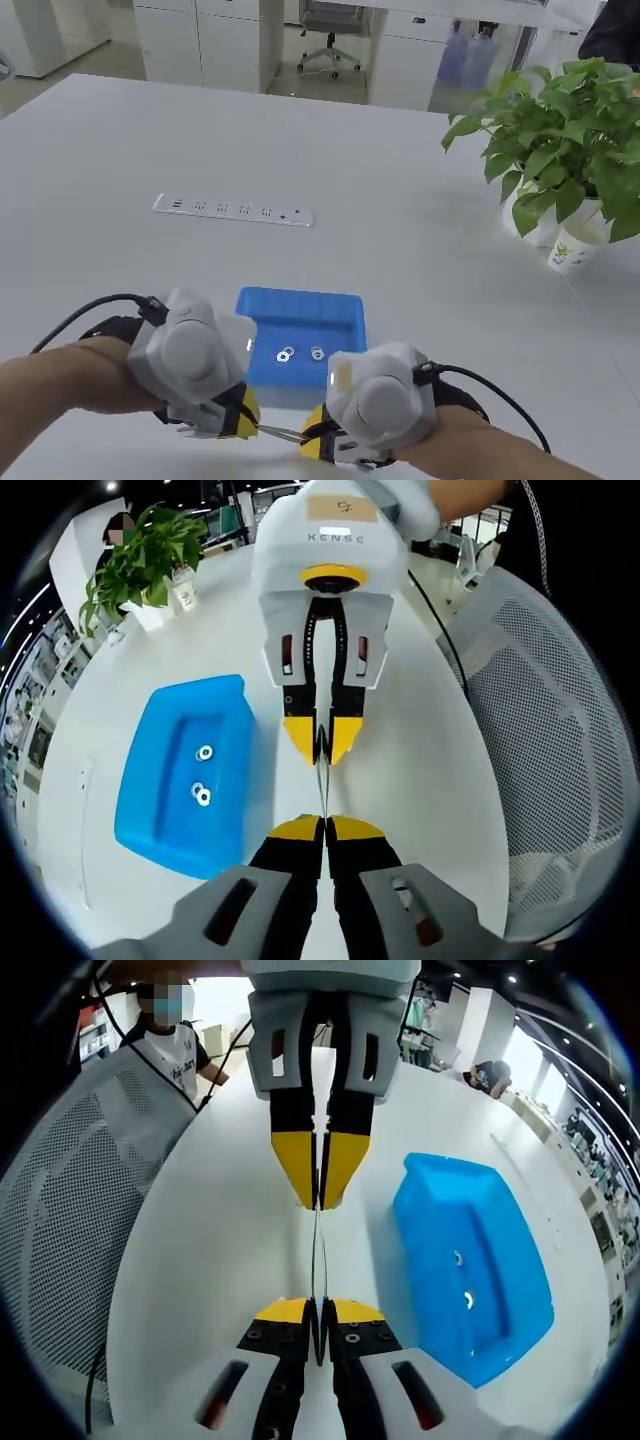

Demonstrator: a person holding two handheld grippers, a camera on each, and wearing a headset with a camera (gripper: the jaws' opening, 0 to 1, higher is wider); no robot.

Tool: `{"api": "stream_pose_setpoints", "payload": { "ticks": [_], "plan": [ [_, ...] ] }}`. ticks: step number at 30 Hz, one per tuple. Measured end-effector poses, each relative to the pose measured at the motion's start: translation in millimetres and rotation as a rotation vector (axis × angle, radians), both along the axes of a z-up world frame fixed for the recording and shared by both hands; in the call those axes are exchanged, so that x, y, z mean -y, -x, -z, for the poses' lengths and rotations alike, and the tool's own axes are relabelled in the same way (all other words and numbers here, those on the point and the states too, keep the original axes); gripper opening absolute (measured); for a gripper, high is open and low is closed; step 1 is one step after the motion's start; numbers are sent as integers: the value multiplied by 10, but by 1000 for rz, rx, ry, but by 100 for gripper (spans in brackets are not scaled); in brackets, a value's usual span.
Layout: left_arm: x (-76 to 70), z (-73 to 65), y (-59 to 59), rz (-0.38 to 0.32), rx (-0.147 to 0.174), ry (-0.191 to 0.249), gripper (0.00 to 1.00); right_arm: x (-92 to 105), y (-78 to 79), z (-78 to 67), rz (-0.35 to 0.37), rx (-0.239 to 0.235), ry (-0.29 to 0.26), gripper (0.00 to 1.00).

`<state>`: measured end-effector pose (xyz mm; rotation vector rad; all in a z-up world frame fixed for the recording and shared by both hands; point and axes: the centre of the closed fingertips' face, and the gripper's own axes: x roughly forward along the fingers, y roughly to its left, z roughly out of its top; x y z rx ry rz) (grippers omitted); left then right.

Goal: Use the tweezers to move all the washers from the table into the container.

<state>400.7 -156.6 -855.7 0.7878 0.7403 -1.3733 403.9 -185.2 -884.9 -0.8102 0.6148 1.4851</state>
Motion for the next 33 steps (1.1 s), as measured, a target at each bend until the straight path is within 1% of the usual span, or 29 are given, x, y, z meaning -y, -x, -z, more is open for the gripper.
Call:
{"api": "stream_pose_setpoints", "payload": {
  "ticks": [5,6,7,9,11,21,23,28,31,33],
  "plan": [
    [-21,77,-15,-12,-5,-7,6,3,-13,20,2,2,2,9],
    [-24,84,-10,-13,-9,-7,6,3,-17,24,2,3,1,9],
    [-25,96,-10,-14,-11,-6,6,5,-6,35,0,-6,5,9],
    [-23,118,-3,-15,-20,-6,6,6,-3,51,-5,-3,9,10],
    [-27,145,4,-12,-23,-15,6,7,1,58,-5,-4,10,10],
    [-41,226,-25,-15,-43,-23,6,8,-12,59,-2,-11,7,12],
    [-37,241,-18,-14,-47,-26,6,11,-12,62,-1,-19,11,12],
    [-29,266,-9,-18,-63,-20,6,17,-15,61,-9,-13,27,13],
    [-31,268,-6,-19,-66,-18,5,28,-15,58,-8,-10,31,13],
    [-31,268,0,-17,-69,-18,5,36,-12,55,-3,-16,30,13]
  ]
}}
